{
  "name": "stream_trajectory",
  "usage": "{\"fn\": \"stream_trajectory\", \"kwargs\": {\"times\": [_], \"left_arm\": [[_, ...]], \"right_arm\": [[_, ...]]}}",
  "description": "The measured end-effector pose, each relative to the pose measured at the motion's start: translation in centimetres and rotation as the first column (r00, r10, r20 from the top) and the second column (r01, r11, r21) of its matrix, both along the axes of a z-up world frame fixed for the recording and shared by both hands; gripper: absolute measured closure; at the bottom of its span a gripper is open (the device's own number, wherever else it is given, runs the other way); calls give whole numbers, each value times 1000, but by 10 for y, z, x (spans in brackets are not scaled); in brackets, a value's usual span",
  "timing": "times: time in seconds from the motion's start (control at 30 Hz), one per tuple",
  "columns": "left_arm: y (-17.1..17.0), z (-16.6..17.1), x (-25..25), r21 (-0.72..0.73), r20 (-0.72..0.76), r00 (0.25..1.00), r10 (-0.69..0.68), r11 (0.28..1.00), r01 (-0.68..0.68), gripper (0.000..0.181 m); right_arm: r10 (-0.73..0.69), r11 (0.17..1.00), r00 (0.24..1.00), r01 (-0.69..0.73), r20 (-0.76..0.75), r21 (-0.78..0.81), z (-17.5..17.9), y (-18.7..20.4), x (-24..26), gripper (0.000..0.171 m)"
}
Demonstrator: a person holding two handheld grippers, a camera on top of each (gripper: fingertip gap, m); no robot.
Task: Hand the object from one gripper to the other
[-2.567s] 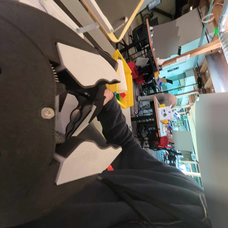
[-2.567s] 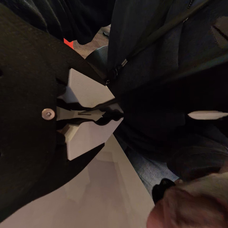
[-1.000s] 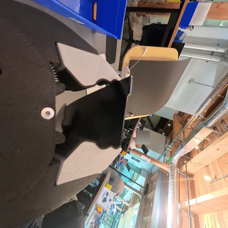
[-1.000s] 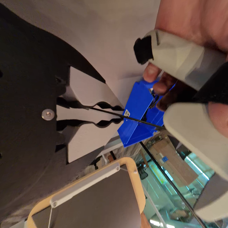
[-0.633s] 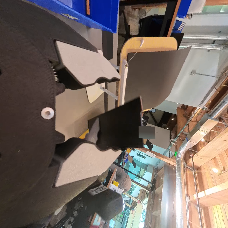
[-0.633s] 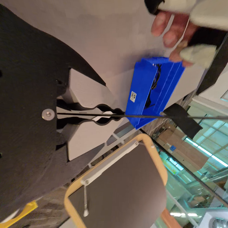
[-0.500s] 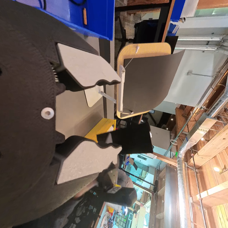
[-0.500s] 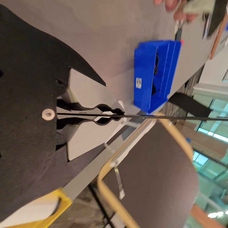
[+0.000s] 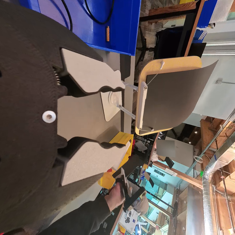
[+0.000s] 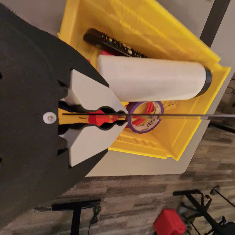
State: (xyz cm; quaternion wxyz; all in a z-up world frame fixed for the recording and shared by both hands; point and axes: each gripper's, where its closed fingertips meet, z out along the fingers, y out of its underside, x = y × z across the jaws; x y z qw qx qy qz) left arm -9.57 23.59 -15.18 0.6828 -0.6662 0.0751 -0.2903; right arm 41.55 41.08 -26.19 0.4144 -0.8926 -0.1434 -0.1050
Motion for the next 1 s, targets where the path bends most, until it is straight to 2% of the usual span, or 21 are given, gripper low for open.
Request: {"fn": "stream_trajectory", "kwargs": {"times": [0.07, 0.13, 0.37, 0.5, 0.63, 0.7, 0.8, 0.9, 1.0], "left_arm": [[1, -3, -2, -9, -4, 1000, 0, 1000, 0, 106], [1, -6, -4, -18, -15, 1000, 0, 1000, 0, 106], [4, -10, -27, -33, -75, 996, 42, 998, -44, 108], [2, -5, -61, 0, -205, 969, 137, 990, -140, 113], [1, -3, -106, 27, -378, 892, 248, 966, -257, 118], [3, -10, -126, -2, -462, 848, 259, 956, -293, 120], [10, -30, -148, -91, -541, 813, 216, 945, -313, 124], [21, -53, -155, -200, -574, 810, 119, 939, -280, 130], [36, -72, -163, -270, -618, 784, 61, 920, -284, 143]], "right_arm": [[1, 1000, 1000, -1, -23, -5, -5, 3, -1, 157], [-2, 1000, 1000, 2, -27, -2, -5, 2, 0, 139], [74, 987, 997, -70, -20, 142, 36, -16, -22, 136], [231, 942, 973, -229, 23, 245, 66, -29, -72, 141], [408, 862, 913, -387, 4, 328, 82, -43, -138, 146], [488, 816, 873, -458, 5, 352, 85, -52, -171, 147], [580, 750, 814, -550, 32, 367, 80, -63, -215, 151], [656, 699, 755, -608, 3, 377, 70, -72, -252, 153], [724, 649, 689, -663, -35, 372, 53, -82, -287, 153]]}}
